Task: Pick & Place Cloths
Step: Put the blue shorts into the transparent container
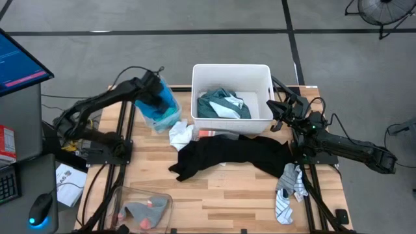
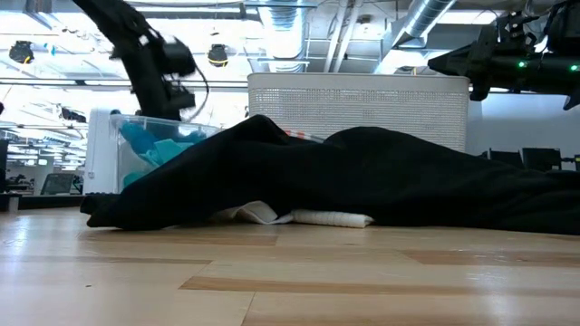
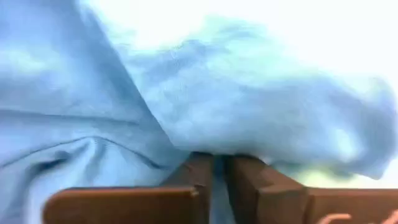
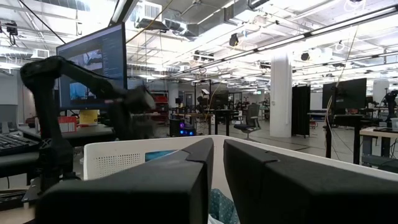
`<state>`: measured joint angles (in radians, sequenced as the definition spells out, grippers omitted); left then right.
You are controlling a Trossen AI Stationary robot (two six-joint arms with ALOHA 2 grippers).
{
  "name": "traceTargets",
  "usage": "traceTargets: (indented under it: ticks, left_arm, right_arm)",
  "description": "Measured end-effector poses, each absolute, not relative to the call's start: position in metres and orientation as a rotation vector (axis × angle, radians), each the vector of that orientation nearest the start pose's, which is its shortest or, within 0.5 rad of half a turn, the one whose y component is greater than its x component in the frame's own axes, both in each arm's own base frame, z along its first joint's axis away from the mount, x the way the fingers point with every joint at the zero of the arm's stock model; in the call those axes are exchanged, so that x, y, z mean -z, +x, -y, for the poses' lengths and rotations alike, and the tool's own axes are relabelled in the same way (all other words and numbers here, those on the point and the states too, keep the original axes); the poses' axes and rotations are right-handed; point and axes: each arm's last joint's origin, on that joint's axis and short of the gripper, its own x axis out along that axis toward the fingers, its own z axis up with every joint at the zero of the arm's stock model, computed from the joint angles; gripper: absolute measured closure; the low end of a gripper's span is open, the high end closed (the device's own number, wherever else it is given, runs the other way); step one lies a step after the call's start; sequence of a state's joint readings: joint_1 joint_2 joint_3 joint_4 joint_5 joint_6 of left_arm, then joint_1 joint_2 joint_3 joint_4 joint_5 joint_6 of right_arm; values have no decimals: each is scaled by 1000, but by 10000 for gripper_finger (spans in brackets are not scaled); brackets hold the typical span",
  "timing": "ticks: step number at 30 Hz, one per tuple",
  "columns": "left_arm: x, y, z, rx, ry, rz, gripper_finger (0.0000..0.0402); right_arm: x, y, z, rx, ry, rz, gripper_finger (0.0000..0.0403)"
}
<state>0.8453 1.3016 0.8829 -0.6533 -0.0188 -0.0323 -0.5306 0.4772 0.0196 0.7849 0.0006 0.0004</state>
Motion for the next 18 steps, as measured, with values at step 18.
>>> traceTargets:
  ticks: [18]
  left_arm:
    - [-295, 107, -123, -945, -499, -730, 355]
  right_arm:
    - [-202, 106, 62, 526, -87, 320, 365]
